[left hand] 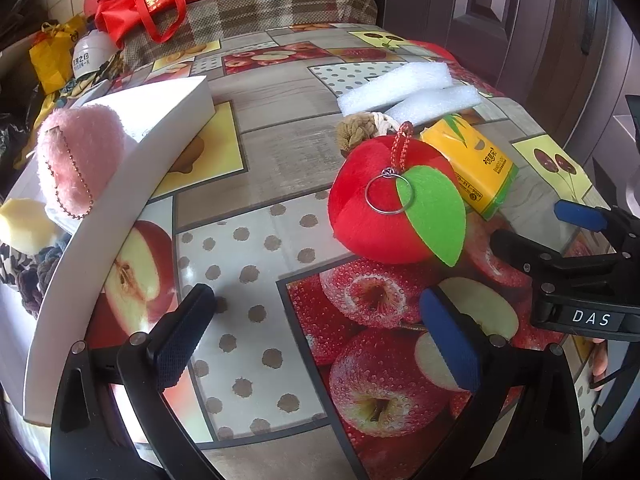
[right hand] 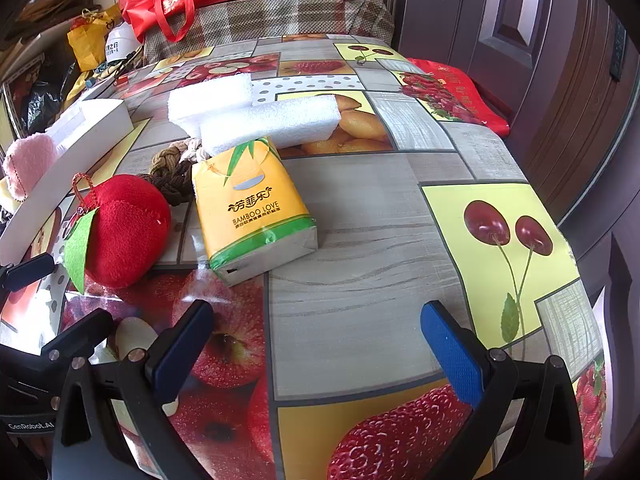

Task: Organize soft objects
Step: 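Close the left tool around the red apple plush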

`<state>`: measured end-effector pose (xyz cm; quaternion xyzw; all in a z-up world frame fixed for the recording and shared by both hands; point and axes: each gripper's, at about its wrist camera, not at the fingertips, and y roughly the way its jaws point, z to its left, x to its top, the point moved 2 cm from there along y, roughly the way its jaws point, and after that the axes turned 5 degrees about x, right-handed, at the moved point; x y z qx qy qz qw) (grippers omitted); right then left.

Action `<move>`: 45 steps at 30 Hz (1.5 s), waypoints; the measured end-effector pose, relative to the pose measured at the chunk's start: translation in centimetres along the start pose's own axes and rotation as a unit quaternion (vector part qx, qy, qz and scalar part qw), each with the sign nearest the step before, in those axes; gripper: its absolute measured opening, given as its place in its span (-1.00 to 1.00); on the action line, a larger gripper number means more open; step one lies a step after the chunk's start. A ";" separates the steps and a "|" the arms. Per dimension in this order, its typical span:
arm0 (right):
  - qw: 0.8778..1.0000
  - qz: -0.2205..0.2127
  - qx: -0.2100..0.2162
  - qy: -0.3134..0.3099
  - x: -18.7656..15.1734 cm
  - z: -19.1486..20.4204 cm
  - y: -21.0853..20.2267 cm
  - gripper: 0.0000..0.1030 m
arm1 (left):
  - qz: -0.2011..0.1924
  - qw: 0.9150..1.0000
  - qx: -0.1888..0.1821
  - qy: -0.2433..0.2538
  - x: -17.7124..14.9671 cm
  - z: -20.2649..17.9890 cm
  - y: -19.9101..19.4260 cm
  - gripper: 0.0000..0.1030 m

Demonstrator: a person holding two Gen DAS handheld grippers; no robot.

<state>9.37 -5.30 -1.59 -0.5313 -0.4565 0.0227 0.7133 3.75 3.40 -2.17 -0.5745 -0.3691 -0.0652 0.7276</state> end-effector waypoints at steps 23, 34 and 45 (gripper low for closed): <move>1.000 -0.002 0.020 -0.021 0.2 -0.3 0.2 1.00 | -0.003 0.999 -0.022 0.031 1.5 -1.1 1.1 0.99; 0.999 -0.003 0.031 -0.024 0.2 -0.5 0.2 1.00 | -0.009 0.996 -0.057 0.065 2.0 -1.1 1.3 0.99; 0.999 -0.004 0.035 -0.020 0.1 -0.6 0.2 1.00 | -0.026 0.991 -0.121 0.058 2.7 -1.3 0.9 0.99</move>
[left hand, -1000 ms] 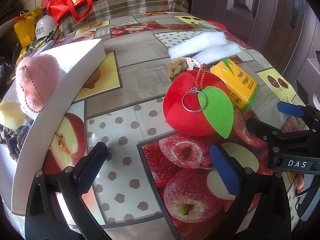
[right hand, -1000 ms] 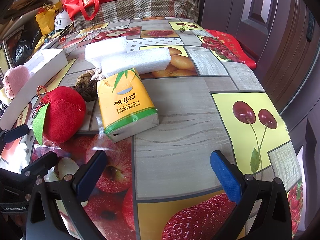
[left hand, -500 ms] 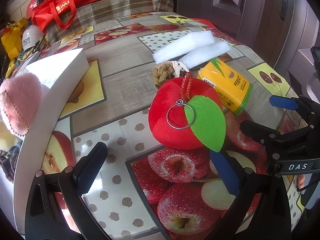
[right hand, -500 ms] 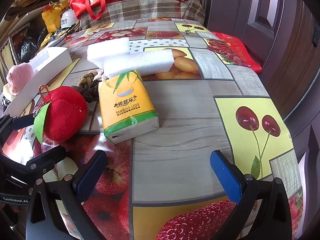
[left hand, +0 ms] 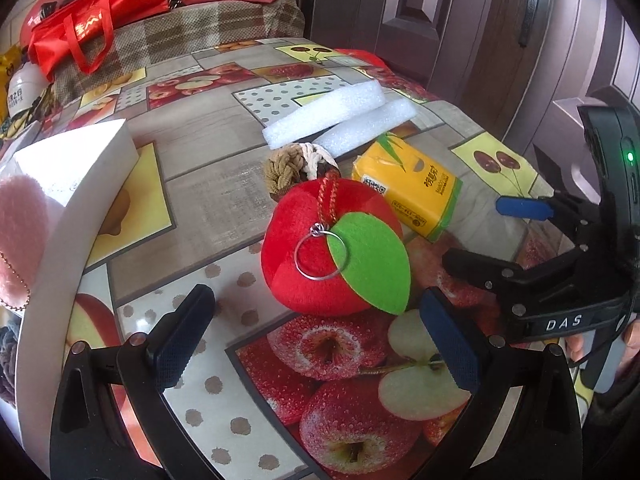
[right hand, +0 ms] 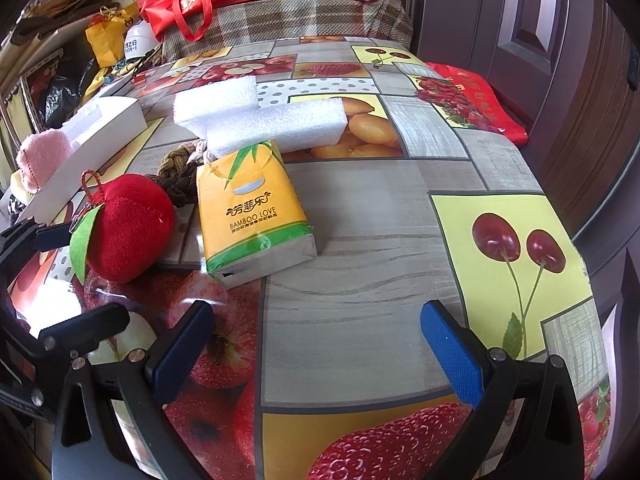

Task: Organize soft objects
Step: 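Close the left tool around the red apple plush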

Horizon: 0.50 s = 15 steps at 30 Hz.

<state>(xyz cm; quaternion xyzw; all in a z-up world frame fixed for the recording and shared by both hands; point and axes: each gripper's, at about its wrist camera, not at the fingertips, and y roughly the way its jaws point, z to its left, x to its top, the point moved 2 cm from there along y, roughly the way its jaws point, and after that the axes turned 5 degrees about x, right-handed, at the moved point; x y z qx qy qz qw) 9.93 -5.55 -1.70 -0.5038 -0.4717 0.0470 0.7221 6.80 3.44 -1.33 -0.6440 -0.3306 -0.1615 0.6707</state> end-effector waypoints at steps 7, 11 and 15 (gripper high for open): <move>1.000 0.000 -0.004 0.003 0.1 -0.3 0.1 1.00 | -0.001 1.000 -0.008 0.013 1.6 -0.3 1.2 0.54; 1.000 0.000 -0.001 0.002 0.2 -0.3 0.1 1.00 | -0.005 0.999 -0.017 0.042 1.5 -1.3 1.1 0.20; 1.000 0.003 0.003 -0.009 0.4 -0.2 0.3 1.00 | -0.024 0.998 -0.038 0.039 1.4 -1.0 0.2 0.18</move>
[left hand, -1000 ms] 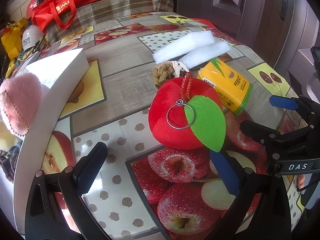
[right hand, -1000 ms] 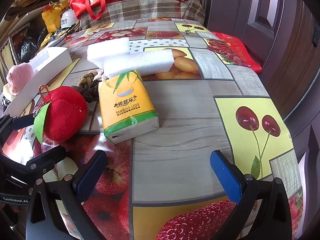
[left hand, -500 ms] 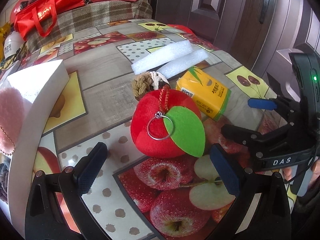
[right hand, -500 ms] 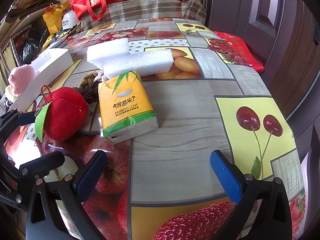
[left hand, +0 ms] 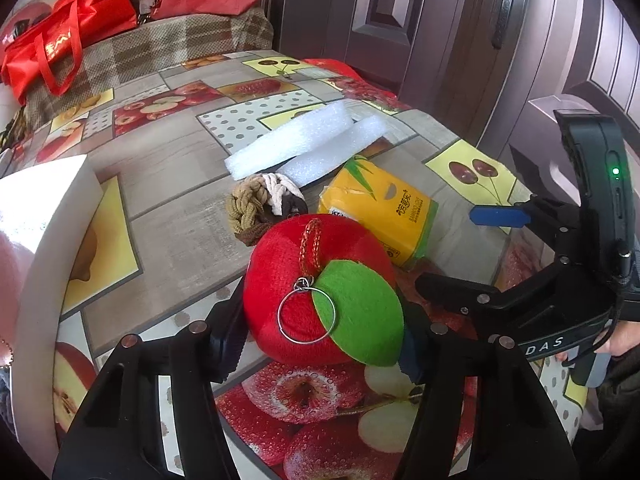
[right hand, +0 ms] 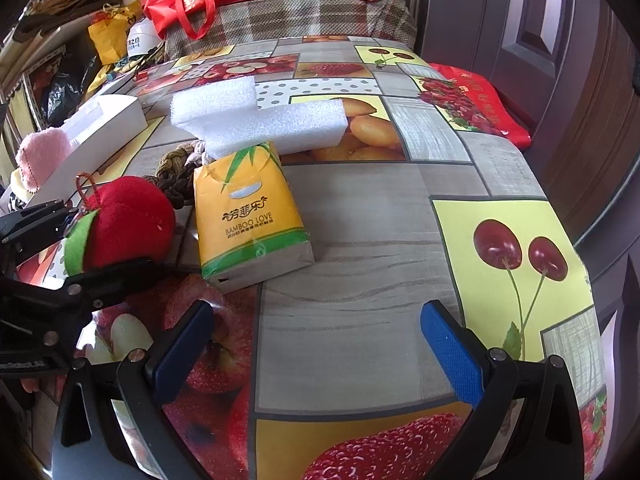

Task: Organize soft objects
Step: 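Close the left tool around the red apple plush, then grasp the yellow tissue pack with the right tool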

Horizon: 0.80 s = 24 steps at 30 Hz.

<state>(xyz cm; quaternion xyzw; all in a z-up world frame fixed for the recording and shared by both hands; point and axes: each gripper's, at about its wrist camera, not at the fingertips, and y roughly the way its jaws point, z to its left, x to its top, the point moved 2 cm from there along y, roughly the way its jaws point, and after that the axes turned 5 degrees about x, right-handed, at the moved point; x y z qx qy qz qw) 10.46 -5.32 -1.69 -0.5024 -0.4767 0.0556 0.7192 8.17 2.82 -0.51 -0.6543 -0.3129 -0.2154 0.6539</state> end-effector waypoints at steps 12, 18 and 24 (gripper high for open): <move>1.000 -0.005 -0.008 0.006 0.9 0.1 0.7 1.00 | -0.054 0.997 -0.020 -0.057 0.5 3.8 -4.1 0.19; 1.000 -0.007 -0.004 0.004 1.5 0.6 1.2 1.00 | -0.128 0.984 -0.003 -0.121 1.3 8.3 -9.1 0.19; 1.000 -0.009 0.001 -0.012 2.7 2.0 2.1 0.98 | -0.133 0.980 -0.002 -0.149 1.2 10.3 -9.7 0.19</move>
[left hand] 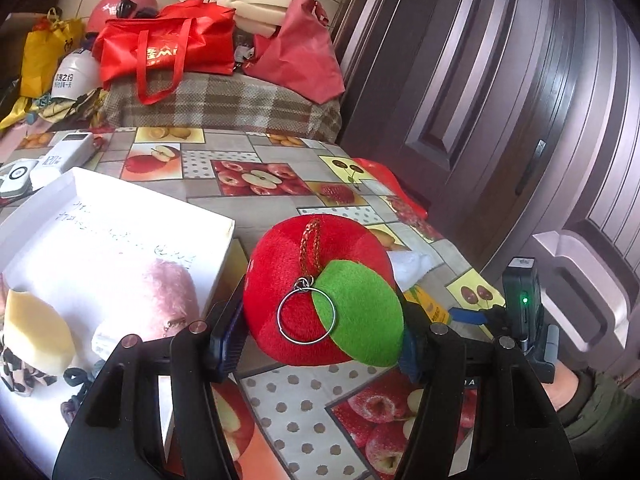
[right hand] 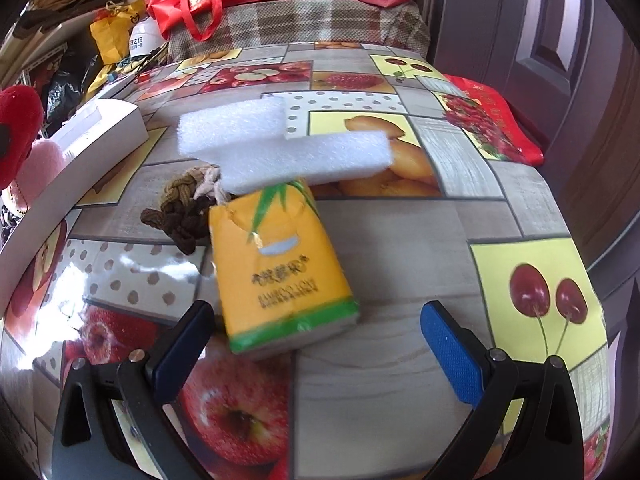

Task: Organize soft objects
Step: 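Grasp the yellow tissue pack with the right tool, then carry the apple plush with the left tool while the right tool carries the tissue pack to the box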

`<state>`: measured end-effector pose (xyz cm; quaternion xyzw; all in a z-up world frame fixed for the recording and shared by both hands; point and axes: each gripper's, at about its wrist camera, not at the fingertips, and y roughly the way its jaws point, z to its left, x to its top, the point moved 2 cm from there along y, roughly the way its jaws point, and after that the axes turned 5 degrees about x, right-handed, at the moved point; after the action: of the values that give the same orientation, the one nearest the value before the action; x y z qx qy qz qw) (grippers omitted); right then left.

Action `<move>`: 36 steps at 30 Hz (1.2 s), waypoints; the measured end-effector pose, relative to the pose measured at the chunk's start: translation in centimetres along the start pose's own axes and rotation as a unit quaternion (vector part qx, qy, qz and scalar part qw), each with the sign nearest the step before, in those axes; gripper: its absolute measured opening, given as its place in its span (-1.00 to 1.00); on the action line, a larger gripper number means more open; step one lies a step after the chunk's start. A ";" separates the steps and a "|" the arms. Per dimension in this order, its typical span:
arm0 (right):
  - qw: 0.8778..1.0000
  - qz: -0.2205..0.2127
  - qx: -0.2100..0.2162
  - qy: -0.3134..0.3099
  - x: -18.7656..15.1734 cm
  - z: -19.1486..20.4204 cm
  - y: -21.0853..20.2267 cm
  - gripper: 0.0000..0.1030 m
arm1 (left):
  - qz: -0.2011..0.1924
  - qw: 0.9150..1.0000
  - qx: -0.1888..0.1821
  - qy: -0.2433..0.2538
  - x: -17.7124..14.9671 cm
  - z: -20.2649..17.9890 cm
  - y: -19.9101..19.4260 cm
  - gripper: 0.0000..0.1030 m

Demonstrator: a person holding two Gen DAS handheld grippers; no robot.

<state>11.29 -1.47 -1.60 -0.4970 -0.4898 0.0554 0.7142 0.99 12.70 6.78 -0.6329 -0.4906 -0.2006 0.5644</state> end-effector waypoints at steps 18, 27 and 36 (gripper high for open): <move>0.980 -0.077 0.181 0.039 1.0 1.5 -7.2 -0.01 | -0.025 0.990 0.047 0.132 -2.5 -5.8 0.1 0.19; 0.962 -0.145 0.221 0.063 4.1 2.2 -11.1 -0.02 | -0.076 0.994 0.055 0.062 1.3 -1.0 -3.3 0.20; 0.956 -0.151 0.252 0.019 8.1 7.6 -11.0 -0.01 | -0.168 0.961 0.157 -0.152 3.7 16.4 -11.8 0.20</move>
<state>5.19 2.59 12.19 -0.2220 -0.5151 0.0594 0.8257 -12.32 27.72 11.28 -0.4679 -0.6953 -0.1143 0.5335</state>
